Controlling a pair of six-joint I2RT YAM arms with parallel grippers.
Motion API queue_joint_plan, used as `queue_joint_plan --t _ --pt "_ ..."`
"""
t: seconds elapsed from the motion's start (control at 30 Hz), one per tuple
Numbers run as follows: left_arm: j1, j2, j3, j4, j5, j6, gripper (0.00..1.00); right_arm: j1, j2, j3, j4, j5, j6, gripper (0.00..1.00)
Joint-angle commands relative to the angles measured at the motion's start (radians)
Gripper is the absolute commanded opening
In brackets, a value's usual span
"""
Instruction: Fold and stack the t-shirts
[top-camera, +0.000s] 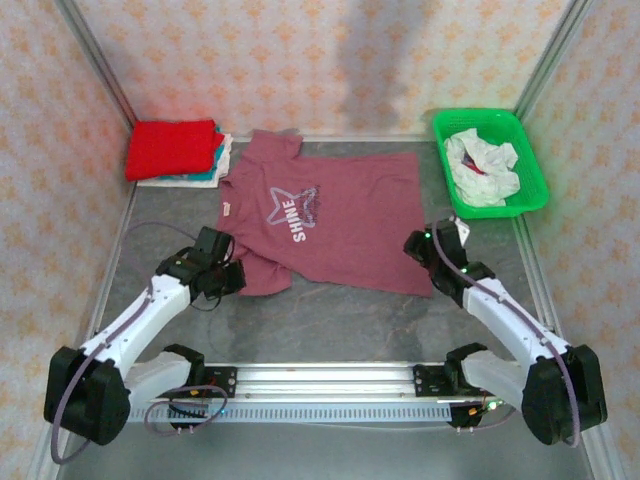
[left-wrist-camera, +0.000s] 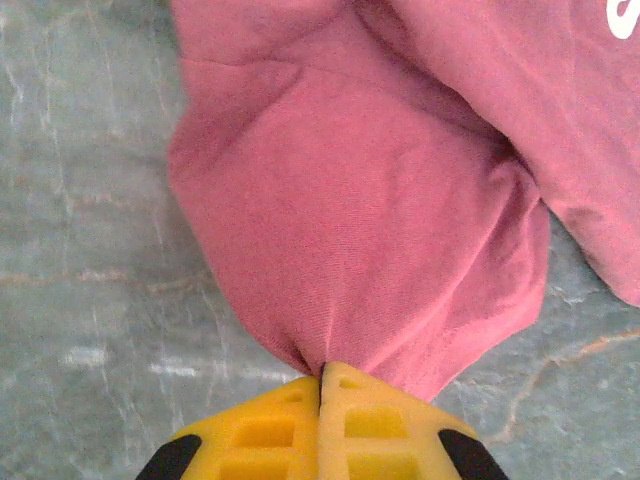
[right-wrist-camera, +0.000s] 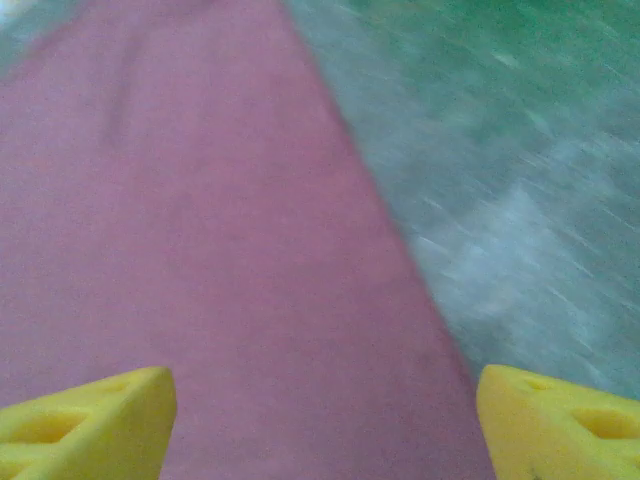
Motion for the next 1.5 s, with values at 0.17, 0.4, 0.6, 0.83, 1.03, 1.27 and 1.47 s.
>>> queue_joint_plan --t 0.17,0.4,0.6,0.83,1.03,1.27,1.47 --pt "-0.005 -0.198 -0.025 -0.117 -0.016 -0.148 0.00 -0.117 0.018 0.053 -0.371 -0.146 0.044 0.72" --pt "-0.004 -0.187 -0.042 -0.053 0.009 -0.143 0.00 -0.126 0.071 0.020 -0.335 -0.239 0.027 0.62" --pt "-0.004 -0.137 -0.068 0.015 0.001 -0.125 0.00 -0.125 0.130 -0.007 -0.257 -0.341 0.033 0.53" --pt "-0.004 -0.155 -0.092 0.033 -0.052 -0.131 0.00 -0.124 0.141 -0.016 -0.280 -0.275 0.036 0.53" --pt "-0.004 -0.176 -0.111 0.043 -0.061 -0.120 0.00 -0.125 0.238 -0.045 -0.185 -0.297 0.048 0.52" --pt "-0.004 -0.224 -0.133 0.053 -0.077 -0.129 0.00 -0.125 0.262 -0.043 -0.140 -0.277 0.033 0.27" --pt "-0.005 -0.245 -0.120 0.120 0.057 -0.071 0.00 -0.125 0.175 -0.048 -0.178 -0.253 0.035 0.07"
